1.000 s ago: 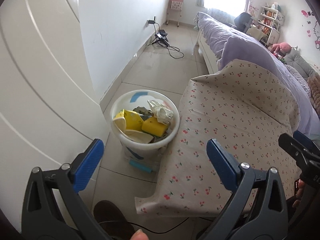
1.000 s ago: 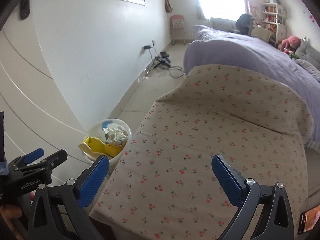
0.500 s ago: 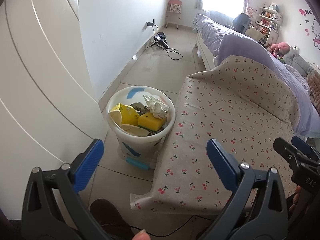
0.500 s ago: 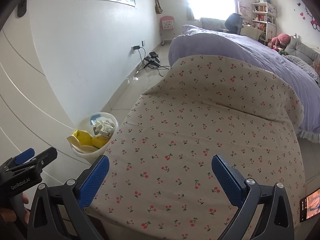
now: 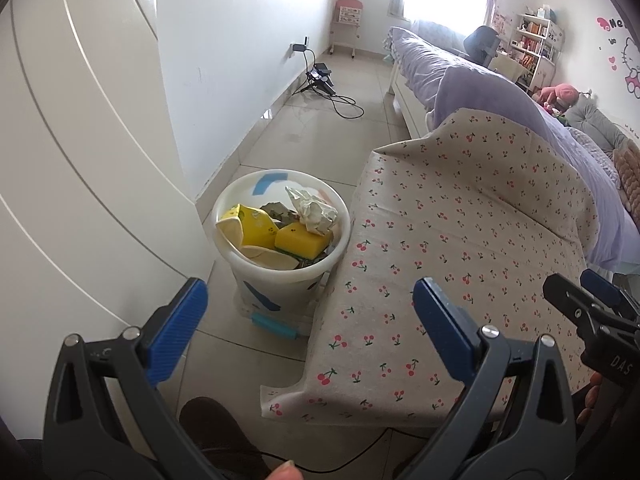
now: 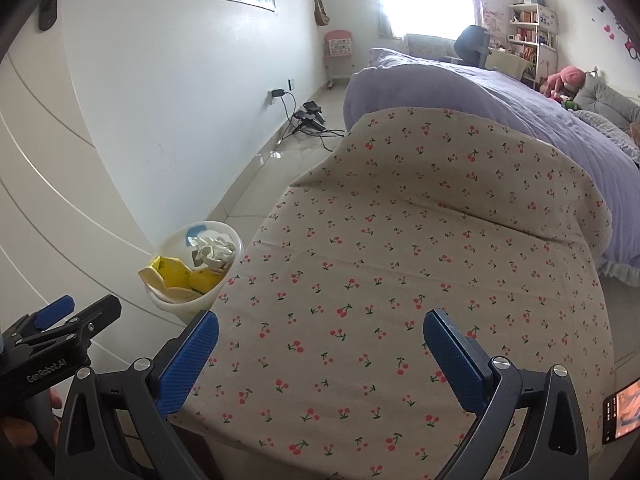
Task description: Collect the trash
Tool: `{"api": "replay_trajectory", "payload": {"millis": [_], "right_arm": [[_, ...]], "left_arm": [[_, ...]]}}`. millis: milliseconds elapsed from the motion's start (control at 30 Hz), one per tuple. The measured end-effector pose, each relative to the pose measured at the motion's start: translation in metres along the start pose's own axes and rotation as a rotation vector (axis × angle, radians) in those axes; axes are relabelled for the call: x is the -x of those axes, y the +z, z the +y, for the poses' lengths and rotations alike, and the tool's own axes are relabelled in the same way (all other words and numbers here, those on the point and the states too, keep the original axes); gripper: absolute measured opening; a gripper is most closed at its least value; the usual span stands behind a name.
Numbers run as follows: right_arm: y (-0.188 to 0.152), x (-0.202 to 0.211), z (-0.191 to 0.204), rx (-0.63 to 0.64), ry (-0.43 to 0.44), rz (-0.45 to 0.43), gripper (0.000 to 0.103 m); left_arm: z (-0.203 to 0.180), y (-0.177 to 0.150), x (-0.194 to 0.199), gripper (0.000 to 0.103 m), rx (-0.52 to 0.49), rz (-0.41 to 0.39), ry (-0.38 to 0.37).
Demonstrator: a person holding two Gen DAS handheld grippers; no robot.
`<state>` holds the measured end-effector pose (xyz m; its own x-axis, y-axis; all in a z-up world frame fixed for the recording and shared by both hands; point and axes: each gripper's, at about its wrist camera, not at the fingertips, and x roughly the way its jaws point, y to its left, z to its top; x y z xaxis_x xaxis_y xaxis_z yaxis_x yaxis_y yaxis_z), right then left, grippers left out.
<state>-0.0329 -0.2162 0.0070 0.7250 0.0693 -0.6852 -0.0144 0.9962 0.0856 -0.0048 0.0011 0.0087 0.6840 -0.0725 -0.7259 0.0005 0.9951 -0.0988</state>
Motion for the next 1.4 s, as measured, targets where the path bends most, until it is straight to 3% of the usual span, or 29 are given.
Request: {"api": "replay_trajectory", "payload": {"millis": [1400], "right_arm": [[-0.0030,-0.0026,0.0039,-0.002,0.002,0.008,0.103]], "left_arm": [[-0.0050,-0.0011,0.0006,0.102,-0.011,-0.006,-0.001]]}}
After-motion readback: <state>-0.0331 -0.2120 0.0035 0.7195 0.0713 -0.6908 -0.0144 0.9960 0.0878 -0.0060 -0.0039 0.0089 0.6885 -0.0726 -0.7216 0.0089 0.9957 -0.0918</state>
